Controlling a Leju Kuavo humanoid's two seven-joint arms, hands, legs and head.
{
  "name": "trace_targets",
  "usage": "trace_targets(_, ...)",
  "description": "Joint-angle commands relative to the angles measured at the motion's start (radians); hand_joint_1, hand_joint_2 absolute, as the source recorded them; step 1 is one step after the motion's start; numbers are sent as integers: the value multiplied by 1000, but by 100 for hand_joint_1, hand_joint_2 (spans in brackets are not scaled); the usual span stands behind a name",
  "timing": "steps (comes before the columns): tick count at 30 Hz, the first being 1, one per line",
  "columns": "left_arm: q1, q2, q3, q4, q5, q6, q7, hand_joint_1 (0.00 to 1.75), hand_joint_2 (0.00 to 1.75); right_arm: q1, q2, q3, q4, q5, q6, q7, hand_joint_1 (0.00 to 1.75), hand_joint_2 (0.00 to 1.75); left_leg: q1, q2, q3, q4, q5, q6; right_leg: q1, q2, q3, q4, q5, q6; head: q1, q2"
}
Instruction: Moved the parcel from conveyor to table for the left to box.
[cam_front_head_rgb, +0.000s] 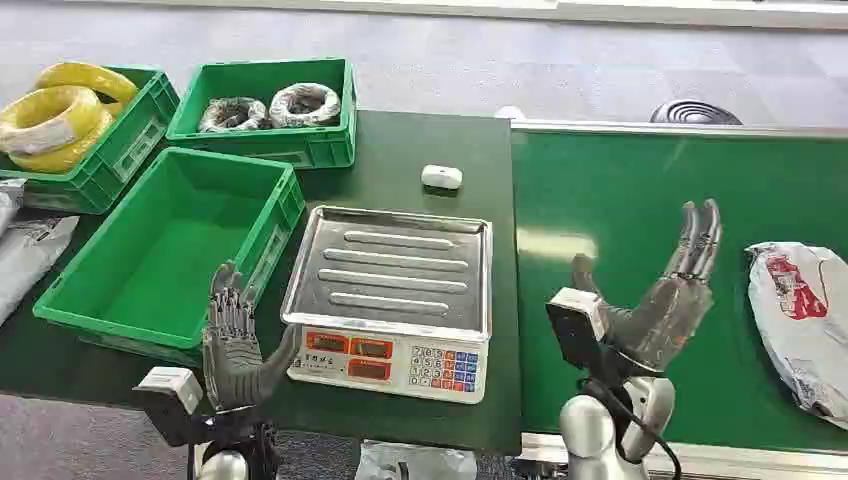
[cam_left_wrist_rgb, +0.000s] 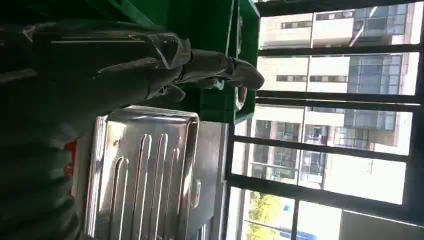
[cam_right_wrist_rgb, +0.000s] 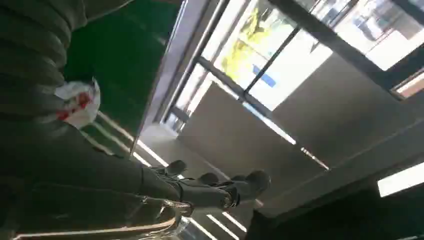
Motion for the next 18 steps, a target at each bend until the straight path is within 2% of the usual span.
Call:
trace_targets(1, 34, 30, -2, 37, 10, 3, -7, 0, 175, -94, -112, -424, 205, 37, -6, 69, 0, 175, 0, -4, 0, -4, 4, 3, 0, -6, 3, -6, 3, -1, 0, 0)
trace_targets(4, 33, 30, -2, 39, 10, 3, -7, 0, 175, -93, -100, -425, 199, 47, -6, 68, 0, 175, -1, 0, 0, -1, 1, 1, -1, -1, 2, -1, 1, -1, 0, 0)
trace_targets(5, 32, 32, -5, 39, 12, 10, -7, 0, 175, -97, -108, -402, 230, 127, -2, 171, 0, 175, -1, 2, 0, -3, 2, 2, -1, 0, 1, -2, 3, -2, 0, 0)
trace_targets(6, 37, 38, -6, 31, 15, 15, -7, 0, 175, -111, -168, -402, 298, 162, 82, 291, 0, 175, -1, 1, 0, -2, 1, 1, -1, -1, 1, -2, 2, -2, 0, 0)
trace_targets(7, 40, 47, -5, 23, 23, 13, -7, 0, 175, -147, -241, -416, 410, 158, 100, 325, 0, 175, -1, 0, 1, -2, 1, 1, -1, -2, 2, -2, 2, -1, 0, 0)
trace_targets(10, 20, 62, -1, 30, 43, 12, -7, 0, 175, -263, -375, -469, 723, 148, 58, 317, 0, 175, 0, 0, 1, -1, 1, 2, 0, -1, 3, -3, 2, 0, 0, 0)
trace_targets(13, 24, 64, 3, 30, 52, 17, -7, 0, 175, -351, -466, -516, 968, 194, -6, 346, 0, 175, -1, 0, -1, -3, 4, 4, -1, -2, 2, -6, 6, 0, 0, 0)
trace_targets(15, 39, 62, 10, 13, 50, 19, -7, 0, 175, -405, -511, -520, 1128, 220, 16, 363, 0, 175, -1, 0, 1, -1, 2, 3, -1, -1, 4, -3, 4, 2, 0, 0)
trace_targets(18, 41, 57, 20, 2, 44, 15, -7, 0, 175, -440, -526, -514, 1224, 252, 111, 386, 0, 175, -3, 0, 0, 0, 2, 4, -3, -2, 3, -2, 4, 2, 0, 0)
